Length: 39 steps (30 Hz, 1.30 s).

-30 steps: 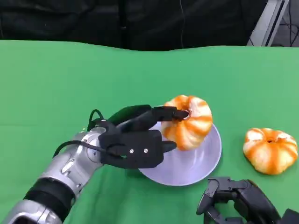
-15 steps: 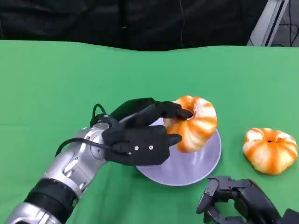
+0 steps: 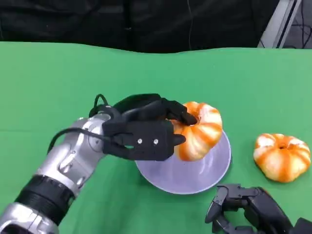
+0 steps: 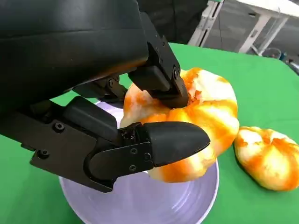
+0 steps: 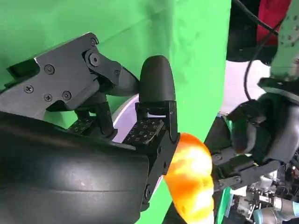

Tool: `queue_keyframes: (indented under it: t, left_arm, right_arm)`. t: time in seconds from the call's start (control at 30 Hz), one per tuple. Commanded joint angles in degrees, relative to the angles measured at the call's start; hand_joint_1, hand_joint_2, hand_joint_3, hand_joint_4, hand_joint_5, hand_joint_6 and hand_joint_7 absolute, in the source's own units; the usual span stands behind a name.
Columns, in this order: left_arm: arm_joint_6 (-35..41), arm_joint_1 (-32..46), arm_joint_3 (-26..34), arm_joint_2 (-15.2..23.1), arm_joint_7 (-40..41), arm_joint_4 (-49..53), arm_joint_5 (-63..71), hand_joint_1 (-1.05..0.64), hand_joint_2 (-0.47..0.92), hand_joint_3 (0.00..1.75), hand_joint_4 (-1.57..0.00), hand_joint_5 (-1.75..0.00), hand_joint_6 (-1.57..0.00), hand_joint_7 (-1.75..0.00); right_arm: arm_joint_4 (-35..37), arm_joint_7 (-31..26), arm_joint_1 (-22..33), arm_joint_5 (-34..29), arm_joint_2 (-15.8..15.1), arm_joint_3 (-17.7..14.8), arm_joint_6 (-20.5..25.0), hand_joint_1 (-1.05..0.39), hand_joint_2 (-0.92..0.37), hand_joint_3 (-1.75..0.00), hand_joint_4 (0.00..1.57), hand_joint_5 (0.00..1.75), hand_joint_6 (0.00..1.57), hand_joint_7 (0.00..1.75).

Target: Grasp the bread from the table and place it into the plate.

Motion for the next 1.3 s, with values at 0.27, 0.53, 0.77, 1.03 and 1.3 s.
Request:
queue_keyframes:
  t: [0.27, 0.53, 0.77, 1.03, 1.3]
  left_arm:
    - [3.9, -3.3, -1.3, 3.7, -5.3, -3.2, 2.7, -0.94, 0.92, 0.80, -0.94, -0.03, -0.92, -0.03]
    - [7.3, -4.5, -1.7, 4.9, -9.6, -5.6, 3.1, -0.94, 0.92, 0.80, -0.87, 0.00, -0.88, 0.00]
    - [7.1, -4.5, -1.7, 4.8, -9.3, -5.9, 2.9, -0.94, 0.92, 0.79, -0.92, -0.04, -0.94, -0.03]
    - [6.0, -4.8, -1.6, 4.5, -8.9, -5.2, 2.6, -0.96, 0.92, 0.80, -0.88, -0.02, -0.87, -0.01]
    - [6.9, -6.2, -1.7, 5.1, -13.9, -5.5, 1.3, -1.05, 0.92, 0.80, -0.67, 0.00, -0.54, 0.00]
  right_arm:
    - [0.0, 0.0, 0.5, 0.4, -0.5, -0.2, -0.2, -0.10, -0.63, -0.95, 0.86, 1.36, 0.89, 1.11]
    - [0.2, -0.2, 0.5, 0.1, -0.6, -0.1, -0.5, -0.09, -0.64, -0.95, 0.87, 1.36, 0.89, 1.10]
    - [0.3, 0.1, 0.3, 0.5, -0.5, -0.1, -0.5, -0.10, -0.63, -0.96, 0.87, 1.37, 0.89, 1.11]
    - [0.1, 0.0, 0.4, 0.4, -0.5, -0.1, -0.1, -0.10, -0.62, -0.97, 0.86, 1.38, 0.89, 1.11]
    - [-0.1, -0.5, 0.5, -0.2, -0.4, 0.0, -0.5, -0.09, -0.62, -0.97, 0.86, 1.39, 0.89, 1.11]
